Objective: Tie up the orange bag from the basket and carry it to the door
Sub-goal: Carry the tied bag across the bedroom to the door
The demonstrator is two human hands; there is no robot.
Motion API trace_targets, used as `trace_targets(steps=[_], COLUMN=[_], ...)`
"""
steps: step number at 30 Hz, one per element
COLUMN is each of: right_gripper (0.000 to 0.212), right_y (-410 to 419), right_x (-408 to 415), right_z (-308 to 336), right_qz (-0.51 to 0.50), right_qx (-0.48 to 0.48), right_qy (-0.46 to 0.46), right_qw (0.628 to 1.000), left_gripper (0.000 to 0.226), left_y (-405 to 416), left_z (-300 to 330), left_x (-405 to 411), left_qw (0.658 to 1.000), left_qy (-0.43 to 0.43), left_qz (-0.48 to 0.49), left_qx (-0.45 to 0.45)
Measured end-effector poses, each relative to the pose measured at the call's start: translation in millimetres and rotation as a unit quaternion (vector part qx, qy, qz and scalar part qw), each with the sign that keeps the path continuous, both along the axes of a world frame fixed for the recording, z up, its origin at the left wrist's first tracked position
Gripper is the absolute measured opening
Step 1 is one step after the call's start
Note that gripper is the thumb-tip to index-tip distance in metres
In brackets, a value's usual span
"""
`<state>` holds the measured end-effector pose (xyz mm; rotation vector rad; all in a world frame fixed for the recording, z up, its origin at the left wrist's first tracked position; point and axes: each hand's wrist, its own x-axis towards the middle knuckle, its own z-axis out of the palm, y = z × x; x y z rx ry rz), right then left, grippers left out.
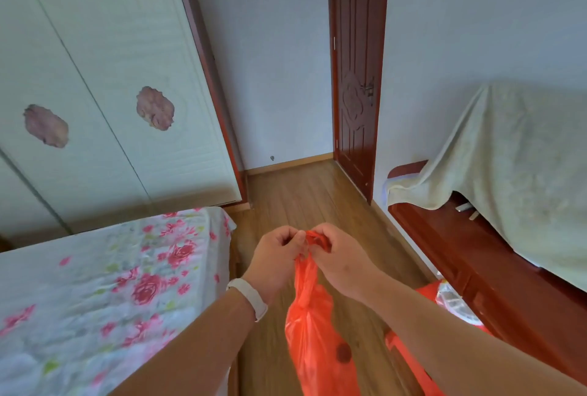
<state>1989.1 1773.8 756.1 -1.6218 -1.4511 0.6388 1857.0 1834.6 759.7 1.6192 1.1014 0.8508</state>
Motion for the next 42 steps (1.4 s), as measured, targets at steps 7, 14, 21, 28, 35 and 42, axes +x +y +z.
trace_targets(steps=[7, 14, 21, 28, 35, 42], right_gripper=[0.011, 0.011, 0.011, 0.015, 0.012, 0.016], right_y=[112.3, 239.1, 355.0, 450.6, 562.6, 665.1], right_x=[4.2, 8.5, 12.4, 25.8, 70.3, 129.3], right_z=[-7.0, -18.1, -2.8, 1.0, -19.1, -20.6], right_qz=[0.005, -0.046, -0.088, -0.089, -0.066, -0.025], right_qx=[-0.012, -0.035, -0.028, -0.025, -0.029, -0.038], right_qy=[-0.023, -0.043, -0.066, -0.050, -0.047, -0.008], right_qw=[1.000, 0.997, 0.993, 0.995, 0.996, 0.999], left_gripper=[0.028, 0.028, 0.028, 0.029, 0.030, 0.028], left_y=[109.6, 241.4, 366.8, 468.3, 568.2, 666.7], left_z=[-7.2, -20.5, -8.2, -0.7, -12.3, -11.5], left_x=[1.4, 13.1, 23.1, 38.3, 77.7, 136.2], left_qw=[1.000, 0.998, 0.995, 0.994, 0.997, 0.998], left_qy=[-0.012, -0.035, -0.044, -0.031, -0.019, 0.016], left_qz=[-0.003, -0.049, -0.090, -0.106, -0.080, -0.064], left_qx=[-0.007, -0.029, -0.024, -0.001, -0.010, -0.015])
